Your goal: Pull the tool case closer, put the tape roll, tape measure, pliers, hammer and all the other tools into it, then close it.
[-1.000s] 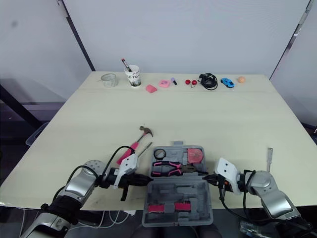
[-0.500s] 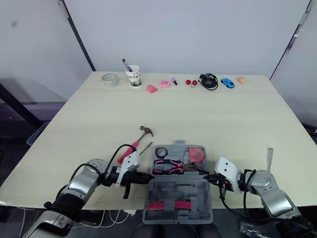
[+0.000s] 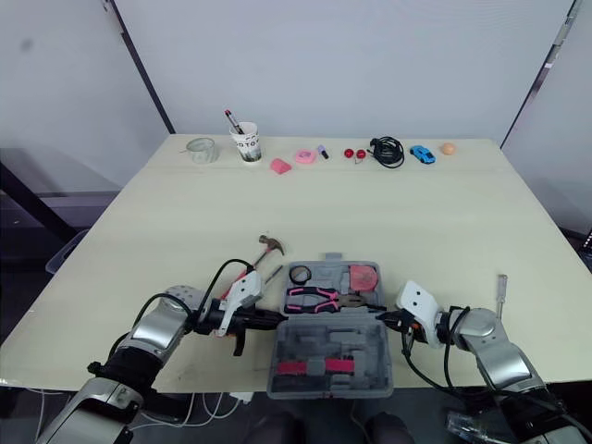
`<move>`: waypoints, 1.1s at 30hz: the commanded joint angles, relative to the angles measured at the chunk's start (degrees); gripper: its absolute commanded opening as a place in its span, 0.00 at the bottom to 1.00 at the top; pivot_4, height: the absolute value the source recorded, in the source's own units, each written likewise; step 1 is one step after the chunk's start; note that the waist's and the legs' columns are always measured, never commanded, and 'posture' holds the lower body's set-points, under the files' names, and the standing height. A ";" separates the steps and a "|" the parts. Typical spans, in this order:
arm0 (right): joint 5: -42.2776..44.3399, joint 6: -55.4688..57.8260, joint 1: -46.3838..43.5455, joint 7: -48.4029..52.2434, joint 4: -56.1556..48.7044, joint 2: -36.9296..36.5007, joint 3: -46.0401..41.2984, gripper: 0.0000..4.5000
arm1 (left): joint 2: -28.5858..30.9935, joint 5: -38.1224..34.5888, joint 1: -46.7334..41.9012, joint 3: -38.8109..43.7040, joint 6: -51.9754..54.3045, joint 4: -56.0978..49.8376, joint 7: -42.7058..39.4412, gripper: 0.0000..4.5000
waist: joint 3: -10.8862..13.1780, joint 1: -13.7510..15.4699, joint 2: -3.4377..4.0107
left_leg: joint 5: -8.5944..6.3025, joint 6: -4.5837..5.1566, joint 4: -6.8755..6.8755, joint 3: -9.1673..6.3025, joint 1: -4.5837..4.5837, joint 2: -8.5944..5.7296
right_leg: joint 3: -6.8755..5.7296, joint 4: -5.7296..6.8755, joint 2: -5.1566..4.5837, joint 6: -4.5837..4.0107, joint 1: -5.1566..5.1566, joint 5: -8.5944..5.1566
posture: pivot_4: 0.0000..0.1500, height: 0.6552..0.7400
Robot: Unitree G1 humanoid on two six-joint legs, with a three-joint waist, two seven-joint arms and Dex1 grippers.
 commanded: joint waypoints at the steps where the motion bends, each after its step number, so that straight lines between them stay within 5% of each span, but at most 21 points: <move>1: -0.73 -1.98 -2.53 -1.98 0.78 1.16 -0.47 0.00 | -0.75 0.50 -2.30 0.97 -1.35 1.03 1.81 0.02 | 0.00 0.02 0.00 | 0.00 0.00 0.00 0.00 0.00 0.00 | 0.00 0.00 0.00 0.00 0.00 0.00 | 1.00 1.00; 33: 0.92 1.21 -2.91 -2.32 -0.08 1.13 -2.40 0.00 | -4.91 2.84 -5.97 -0.68 -4.55 5.74 3.58 0.02 | 0.00 0.29 0.00 | 0.00 0.00 0.01 -0.01 -0.05 -0.07 | 0.13 0.00 0.03 0.07 0.01 0.04 | 1.00 1.00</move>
